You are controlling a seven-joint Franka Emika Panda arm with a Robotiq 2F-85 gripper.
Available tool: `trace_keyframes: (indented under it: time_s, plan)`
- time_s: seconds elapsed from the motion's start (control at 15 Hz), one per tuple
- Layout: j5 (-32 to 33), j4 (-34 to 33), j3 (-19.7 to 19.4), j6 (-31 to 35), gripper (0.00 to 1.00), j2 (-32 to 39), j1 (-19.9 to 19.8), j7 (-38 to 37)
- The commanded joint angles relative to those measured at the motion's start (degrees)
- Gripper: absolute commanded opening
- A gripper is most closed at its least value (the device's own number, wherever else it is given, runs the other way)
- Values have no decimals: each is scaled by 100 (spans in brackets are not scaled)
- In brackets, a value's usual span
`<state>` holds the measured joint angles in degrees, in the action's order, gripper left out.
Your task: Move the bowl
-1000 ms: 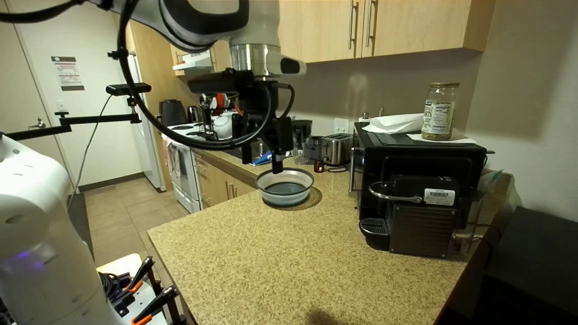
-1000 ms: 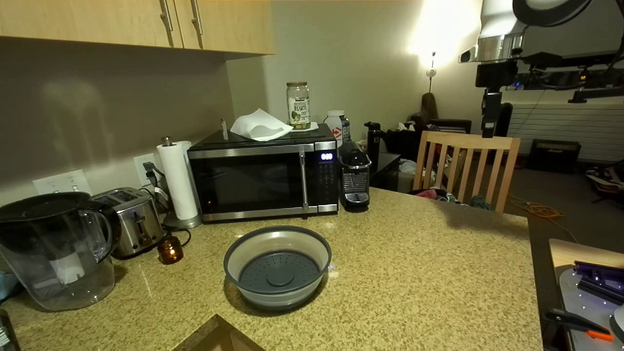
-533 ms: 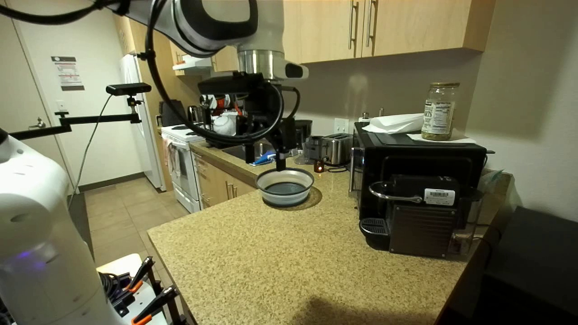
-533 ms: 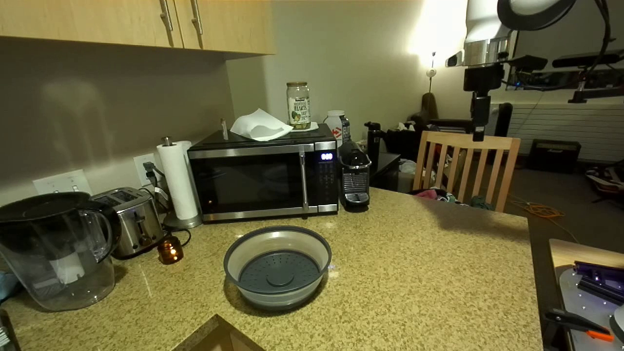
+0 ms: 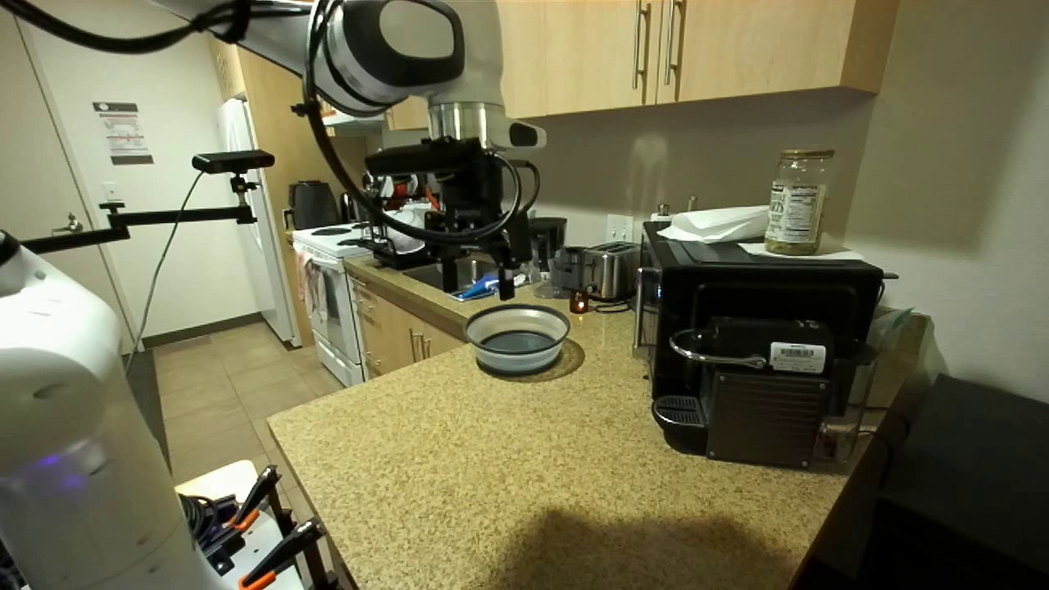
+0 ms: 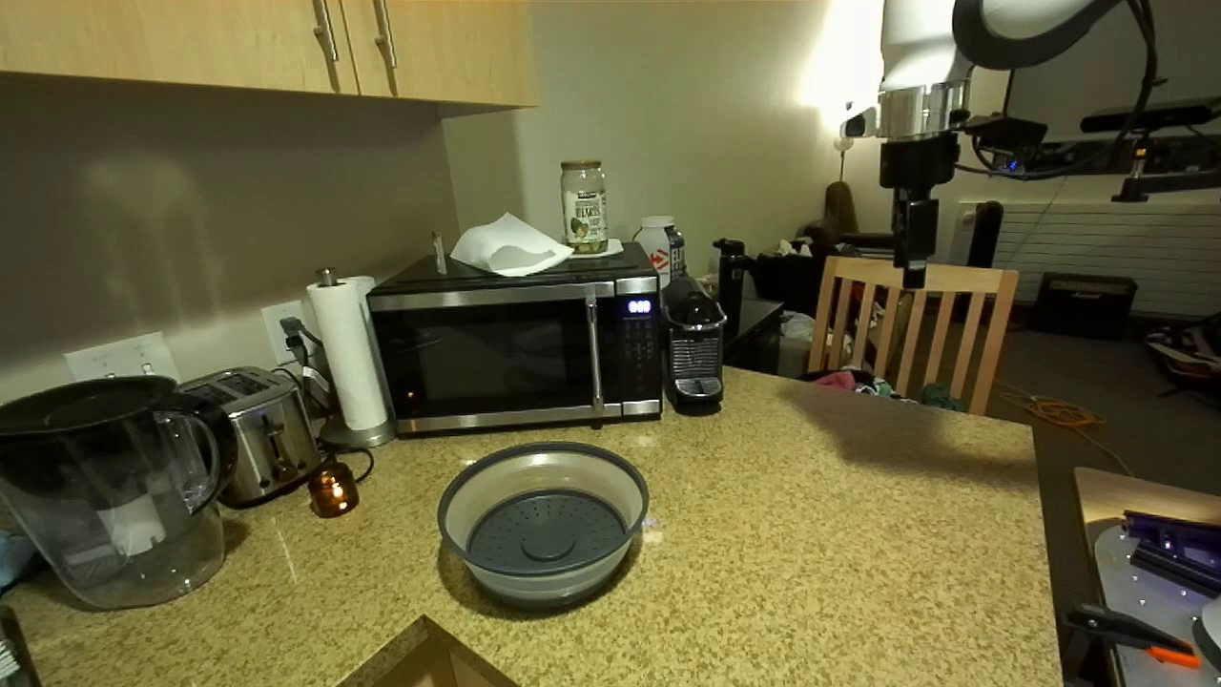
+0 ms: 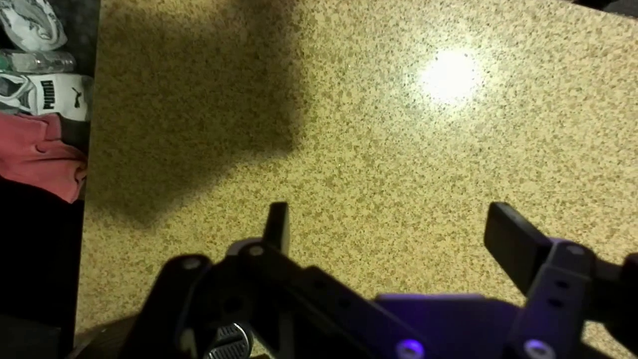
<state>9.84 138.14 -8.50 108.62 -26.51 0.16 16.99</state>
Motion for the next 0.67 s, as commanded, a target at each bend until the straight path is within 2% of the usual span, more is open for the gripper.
trace_keyframes:
  time_s: [0.0, 0.6]
  plan:
    - [-149, -204, 150, 130, 100, 229, 72, 95]
    - [-262, -637, 532, 210, 100, 636, 265, -125]
